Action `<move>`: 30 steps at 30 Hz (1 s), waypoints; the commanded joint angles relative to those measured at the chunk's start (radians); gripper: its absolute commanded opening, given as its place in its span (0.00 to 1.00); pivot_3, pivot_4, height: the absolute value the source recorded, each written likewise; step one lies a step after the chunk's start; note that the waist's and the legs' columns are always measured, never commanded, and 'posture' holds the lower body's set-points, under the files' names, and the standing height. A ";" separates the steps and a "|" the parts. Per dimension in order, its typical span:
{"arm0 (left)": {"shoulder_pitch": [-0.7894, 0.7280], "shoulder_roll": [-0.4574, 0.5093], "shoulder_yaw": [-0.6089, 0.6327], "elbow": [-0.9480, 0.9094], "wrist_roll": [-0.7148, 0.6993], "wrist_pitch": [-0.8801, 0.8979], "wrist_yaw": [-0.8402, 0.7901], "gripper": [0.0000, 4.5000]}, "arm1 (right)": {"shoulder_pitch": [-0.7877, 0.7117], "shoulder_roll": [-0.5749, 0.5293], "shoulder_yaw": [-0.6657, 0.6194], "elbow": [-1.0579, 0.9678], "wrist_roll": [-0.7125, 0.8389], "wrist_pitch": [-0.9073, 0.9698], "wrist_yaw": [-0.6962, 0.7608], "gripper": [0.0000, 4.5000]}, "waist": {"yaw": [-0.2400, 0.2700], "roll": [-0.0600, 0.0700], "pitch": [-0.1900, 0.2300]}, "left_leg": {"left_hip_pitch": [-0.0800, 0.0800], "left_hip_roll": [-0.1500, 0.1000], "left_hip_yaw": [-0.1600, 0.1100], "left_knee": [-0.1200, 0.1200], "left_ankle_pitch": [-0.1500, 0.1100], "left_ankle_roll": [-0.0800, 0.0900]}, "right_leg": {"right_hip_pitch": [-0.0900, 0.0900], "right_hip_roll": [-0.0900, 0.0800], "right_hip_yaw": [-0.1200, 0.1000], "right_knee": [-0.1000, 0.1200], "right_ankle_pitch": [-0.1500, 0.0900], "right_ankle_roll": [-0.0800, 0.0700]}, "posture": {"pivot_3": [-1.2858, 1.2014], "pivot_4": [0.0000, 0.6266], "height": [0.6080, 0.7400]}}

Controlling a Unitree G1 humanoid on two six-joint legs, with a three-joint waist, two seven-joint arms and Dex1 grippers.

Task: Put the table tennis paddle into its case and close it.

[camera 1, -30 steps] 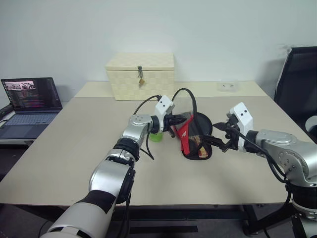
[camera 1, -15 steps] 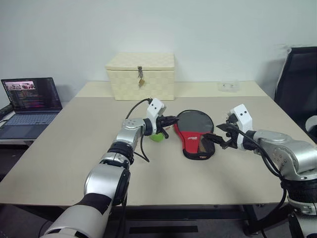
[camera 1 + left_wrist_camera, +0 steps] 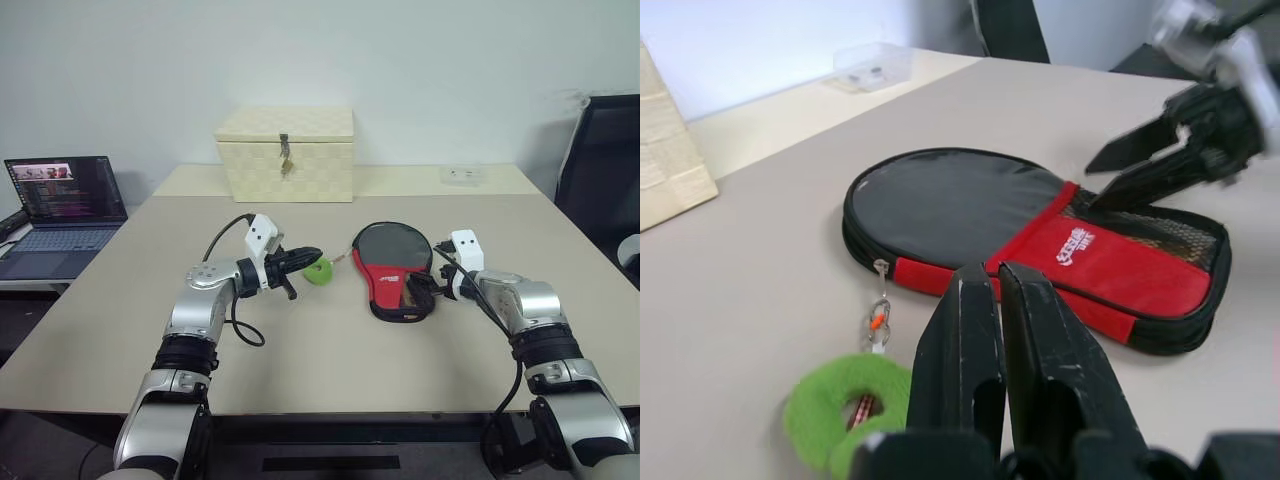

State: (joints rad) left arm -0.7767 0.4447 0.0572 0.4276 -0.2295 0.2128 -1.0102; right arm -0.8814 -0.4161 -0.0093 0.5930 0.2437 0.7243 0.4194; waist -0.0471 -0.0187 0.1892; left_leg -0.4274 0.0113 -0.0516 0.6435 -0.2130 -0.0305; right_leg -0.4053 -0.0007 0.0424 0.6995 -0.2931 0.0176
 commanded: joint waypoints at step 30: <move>0.230 0.164 0.004 -0.426 -0.201 0.259 -0.110 0.04 | -0.005 0.243 0.002 -0.171 0.081 0.356 0.182 0.00 | -0.047 -0.001 -0.001 | 0.014 0.005 0.000 -0.004 0.000 0.000 | 0.007 0.001 0.005 0.004 -0.001 -0.002 | 0.52 0.24 1.00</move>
State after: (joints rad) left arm -0.5535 0.5847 0.0477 0.0772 -0.3839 0.4385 -1.0908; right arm -0.8960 -0.2144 -0.0193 0.5066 0.2651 1.0048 0.5942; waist -0.0939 -0.0194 0.1879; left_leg -0.4143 0.0177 -0.0517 0.6391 -0.2132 -0.0302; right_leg -0.4000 0.0008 0.0477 0.7039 -0.2944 0.0149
